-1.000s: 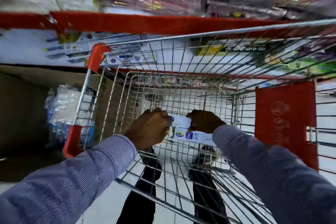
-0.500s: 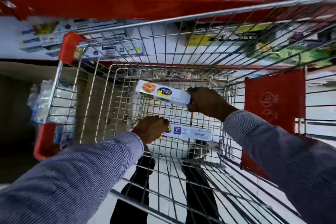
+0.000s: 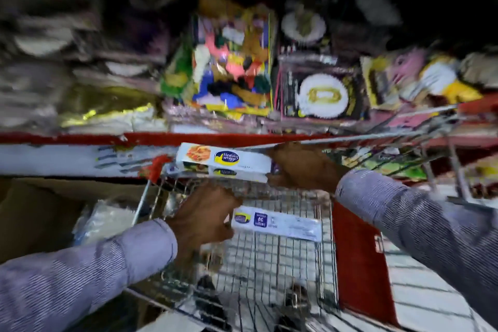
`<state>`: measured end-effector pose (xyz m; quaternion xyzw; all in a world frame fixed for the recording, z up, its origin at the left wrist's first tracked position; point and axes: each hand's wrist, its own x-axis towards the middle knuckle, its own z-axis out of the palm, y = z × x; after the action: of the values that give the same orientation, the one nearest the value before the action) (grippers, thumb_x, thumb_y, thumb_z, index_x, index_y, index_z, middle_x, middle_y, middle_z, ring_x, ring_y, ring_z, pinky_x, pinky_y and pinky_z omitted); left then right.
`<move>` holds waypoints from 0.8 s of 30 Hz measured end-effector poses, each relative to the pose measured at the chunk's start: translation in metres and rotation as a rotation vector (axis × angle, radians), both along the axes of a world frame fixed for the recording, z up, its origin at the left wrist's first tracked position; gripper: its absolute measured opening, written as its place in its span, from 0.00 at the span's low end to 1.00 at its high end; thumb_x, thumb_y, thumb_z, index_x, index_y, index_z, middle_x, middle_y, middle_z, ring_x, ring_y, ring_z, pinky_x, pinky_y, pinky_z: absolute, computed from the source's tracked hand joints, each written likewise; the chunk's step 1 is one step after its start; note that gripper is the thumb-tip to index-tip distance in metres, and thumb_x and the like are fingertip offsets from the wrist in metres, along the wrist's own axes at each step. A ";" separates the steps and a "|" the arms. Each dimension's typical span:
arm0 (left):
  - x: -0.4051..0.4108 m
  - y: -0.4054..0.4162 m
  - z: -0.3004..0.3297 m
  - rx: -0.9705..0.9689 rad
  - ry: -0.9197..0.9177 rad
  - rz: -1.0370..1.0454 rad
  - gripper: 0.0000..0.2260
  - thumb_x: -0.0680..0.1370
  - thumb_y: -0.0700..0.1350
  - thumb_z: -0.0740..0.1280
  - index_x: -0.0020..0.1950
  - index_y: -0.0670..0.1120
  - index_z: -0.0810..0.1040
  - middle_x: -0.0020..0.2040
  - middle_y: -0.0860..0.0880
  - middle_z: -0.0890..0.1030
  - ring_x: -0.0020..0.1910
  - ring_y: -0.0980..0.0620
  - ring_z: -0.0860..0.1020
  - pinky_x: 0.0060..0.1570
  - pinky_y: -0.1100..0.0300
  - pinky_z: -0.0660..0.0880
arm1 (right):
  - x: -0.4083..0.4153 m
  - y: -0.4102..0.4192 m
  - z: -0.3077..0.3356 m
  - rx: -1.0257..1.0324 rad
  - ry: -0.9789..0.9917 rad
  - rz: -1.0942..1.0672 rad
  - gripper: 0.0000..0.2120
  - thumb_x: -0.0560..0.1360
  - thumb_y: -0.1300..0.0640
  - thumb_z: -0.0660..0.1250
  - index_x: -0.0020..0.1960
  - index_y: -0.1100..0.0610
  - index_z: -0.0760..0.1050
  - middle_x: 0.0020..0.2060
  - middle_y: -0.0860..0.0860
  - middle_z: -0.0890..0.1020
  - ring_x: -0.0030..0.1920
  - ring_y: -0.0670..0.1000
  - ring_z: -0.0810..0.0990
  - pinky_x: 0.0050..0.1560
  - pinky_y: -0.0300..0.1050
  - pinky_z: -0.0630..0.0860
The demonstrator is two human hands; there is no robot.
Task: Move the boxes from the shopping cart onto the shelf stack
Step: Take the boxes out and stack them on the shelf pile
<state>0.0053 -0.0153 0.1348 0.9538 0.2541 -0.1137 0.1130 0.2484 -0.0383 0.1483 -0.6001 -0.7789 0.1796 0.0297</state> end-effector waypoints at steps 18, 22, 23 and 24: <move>0.039 0.078 0.370 0.211 -0.367 0.121 0.22 0.60 0.57 0.78 0.53 0.60 0.84 0.29 0.60 0.78 0.31 0.60 0.73 0.28 0.64 0.63 | 0.033 0.068 0.370 0.427 -0.172 -0.013 0.13 0.72 0.45 0.69 0.49 0.53 0.74 0.45 0.54 0.79 0.42 0.53 0.76 0.42 0.51 0.76; 0.058 0.096 0.401 0.265 -0.380 0.148 0.24 0.59 0.55 0.77 0.55 0.61 0.83 0.33 0.55 0.82 0.34 0.57 0.77 0.28 0.62 0.66 | 0.060 0.091 0.395 0.465 -0.219 -0.107 0.10 0.72 0.46 0.65 0.43 0.51 0.70 0.44 0.53 0.76 0.42 0.56 0.76 0.44 0.56 0.78; 0.062 0.101 0.406 0.268 -0.383 0.157 0.24 0.59 0.55 0.77 0.55 0.60 0.84 0.34 0.54 0.83 0.35 0.56 0.78 0.28 0.62 0.66 | 0.066 0.099 0.398 0.472 -0.221 -0.122 0.10 0.72 0.46 0.65 0.42 0.52 0.69 0.44 0.53 0.76 0.42 0.56 0.77 0.44 0.57 0.78; 0.066 0.104 0.410 0.263 -0.386 0.159 0.24 0.59 0.54 0.78 0.55 0.59 0.84 0.32 0.55 0.81 0.34 0.56 0.77 0.27 0.62 0.66 | 0.072 0.106 0.401 0.465 -0.216 -0.139 0.10 0.72 0.46 0.65 0.42 0.52 0.69 0.43 0.52 0.76 0.41 0.56 0.77 0.44 0.58 0.79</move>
<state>0.0714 0.0890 0.5447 0.9413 0.3148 0.1142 0.0430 0.3205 0.0673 0.5489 -0.6449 -0.7549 -0.0717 0.0955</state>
